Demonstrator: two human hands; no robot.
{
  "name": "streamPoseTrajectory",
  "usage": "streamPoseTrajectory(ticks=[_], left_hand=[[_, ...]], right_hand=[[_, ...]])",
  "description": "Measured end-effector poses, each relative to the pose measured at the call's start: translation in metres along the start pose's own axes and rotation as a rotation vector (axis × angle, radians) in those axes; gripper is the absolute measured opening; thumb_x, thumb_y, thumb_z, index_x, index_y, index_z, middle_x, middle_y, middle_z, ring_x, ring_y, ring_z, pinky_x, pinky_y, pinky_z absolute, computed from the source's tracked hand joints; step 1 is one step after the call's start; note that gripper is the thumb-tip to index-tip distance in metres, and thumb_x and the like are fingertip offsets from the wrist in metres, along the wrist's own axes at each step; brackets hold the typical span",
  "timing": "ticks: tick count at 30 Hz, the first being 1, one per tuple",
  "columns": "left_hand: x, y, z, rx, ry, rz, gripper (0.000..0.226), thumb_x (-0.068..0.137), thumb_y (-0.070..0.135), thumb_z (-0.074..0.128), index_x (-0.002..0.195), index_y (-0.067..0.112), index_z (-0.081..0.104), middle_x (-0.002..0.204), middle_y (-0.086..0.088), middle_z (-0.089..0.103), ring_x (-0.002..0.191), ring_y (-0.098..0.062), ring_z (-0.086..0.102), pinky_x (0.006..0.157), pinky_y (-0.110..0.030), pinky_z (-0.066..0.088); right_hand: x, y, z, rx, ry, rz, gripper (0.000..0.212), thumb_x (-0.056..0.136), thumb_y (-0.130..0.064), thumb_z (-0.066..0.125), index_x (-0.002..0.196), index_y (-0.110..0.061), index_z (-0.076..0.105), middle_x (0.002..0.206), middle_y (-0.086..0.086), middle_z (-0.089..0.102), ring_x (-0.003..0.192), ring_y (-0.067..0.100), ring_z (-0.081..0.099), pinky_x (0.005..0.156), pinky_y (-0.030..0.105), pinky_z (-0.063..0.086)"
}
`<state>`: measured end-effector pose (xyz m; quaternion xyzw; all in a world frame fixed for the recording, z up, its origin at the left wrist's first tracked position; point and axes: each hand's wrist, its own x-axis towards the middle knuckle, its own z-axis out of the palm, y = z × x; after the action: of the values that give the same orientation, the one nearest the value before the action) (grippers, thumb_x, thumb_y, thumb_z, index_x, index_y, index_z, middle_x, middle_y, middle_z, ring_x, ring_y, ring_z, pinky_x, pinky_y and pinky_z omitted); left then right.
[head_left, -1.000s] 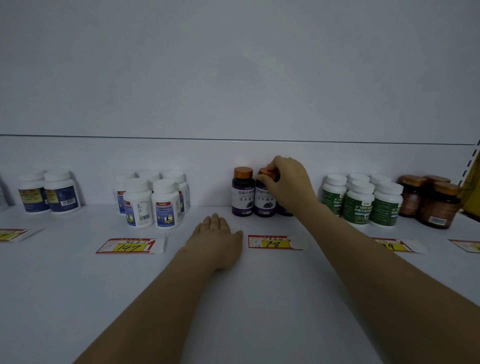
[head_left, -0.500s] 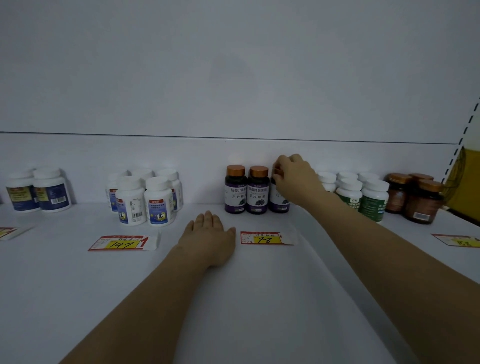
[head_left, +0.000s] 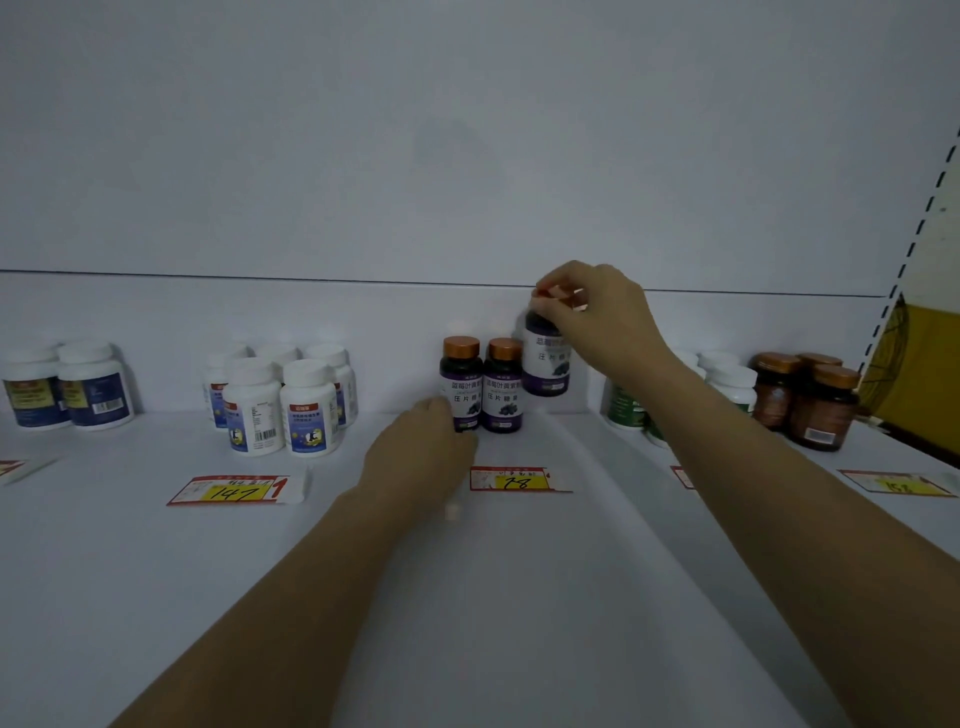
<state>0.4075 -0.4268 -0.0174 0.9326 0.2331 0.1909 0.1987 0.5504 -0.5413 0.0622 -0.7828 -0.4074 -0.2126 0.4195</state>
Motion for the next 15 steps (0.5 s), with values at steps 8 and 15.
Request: streamPoseTrajectory(ticks=[8, 15], left_hand=[[-0.001, 0.021, -0.012, -0.677, -0.196, 0.045, 0.047, 0.079, 0.021, 0.074, 0.123, 0.021, 0.057, 0.113, 0.002, 0.067, 0.104, -0.013, 0.061, 0.097, -0.028, 0.044], [-0.002, 0.017, -0.011, -0.943, -0.364, -0.008, 0.042, 0.074, 0.01, 0.075, 0.113, 0.013, 0.062, 0.104, -0.009, 0.072, 0.099, -0.021, 0.068, 0.095, -0.035, 0.051]], right_hand=[[-0.025, -0.021, -0.002, 0.33, -0.079, 0.067, 0.018, 0.084, -0.043, 0.067, 0.093, -0.028, 0.069, 0.092, -0.011, 0.069, 0.088, 0.004, 0.064, 0.075, 0.023, 0.056], [-0.024, -0.012, 0.004, 0.384, -0.095, 0.159, 0.03, 0.082, -0.052, 0.064, 0.086, -0.023, 0.071, 0.089, -0.004, 0.071, 0.09, 0.015, 0.067, 0.081, 0.035, 0.058]])
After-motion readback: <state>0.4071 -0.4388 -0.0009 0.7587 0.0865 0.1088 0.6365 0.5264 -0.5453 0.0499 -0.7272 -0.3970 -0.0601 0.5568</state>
